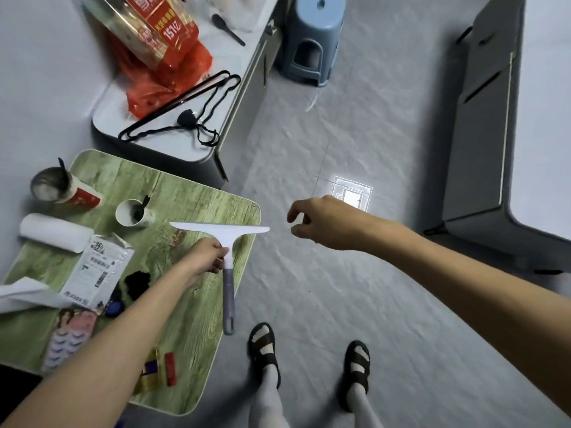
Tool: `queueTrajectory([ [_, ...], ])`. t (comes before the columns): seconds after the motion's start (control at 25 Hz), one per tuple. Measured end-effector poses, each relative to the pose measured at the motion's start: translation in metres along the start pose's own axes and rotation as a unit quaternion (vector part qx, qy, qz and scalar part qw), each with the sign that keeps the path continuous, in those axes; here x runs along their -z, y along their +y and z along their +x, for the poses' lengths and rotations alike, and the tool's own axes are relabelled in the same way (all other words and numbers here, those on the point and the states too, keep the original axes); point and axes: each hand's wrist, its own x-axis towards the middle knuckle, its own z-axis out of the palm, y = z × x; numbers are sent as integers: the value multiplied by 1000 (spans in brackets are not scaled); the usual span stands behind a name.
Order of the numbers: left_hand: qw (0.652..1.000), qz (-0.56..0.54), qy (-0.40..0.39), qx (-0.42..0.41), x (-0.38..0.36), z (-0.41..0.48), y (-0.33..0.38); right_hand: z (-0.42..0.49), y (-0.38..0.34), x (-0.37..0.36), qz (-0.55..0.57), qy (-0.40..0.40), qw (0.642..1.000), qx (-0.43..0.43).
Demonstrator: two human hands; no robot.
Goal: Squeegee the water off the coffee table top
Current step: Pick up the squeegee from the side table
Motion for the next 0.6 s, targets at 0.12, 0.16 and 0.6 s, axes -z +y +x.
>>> queueTrajectory([
  [0.12, 994, -68, -58, -64, -14, -69, 105, -51, 13, 39, -1, 11, 1000, -25],
  [0.16, 990, -85, -69, -87, -20, -94, 143, -71, 18, 57, -5, 26, 999, -30],
  [0.6, 948, -113, -119, -274, -202, -239, 493, -225, 172, 259, 209, 190, 959, -12],
])
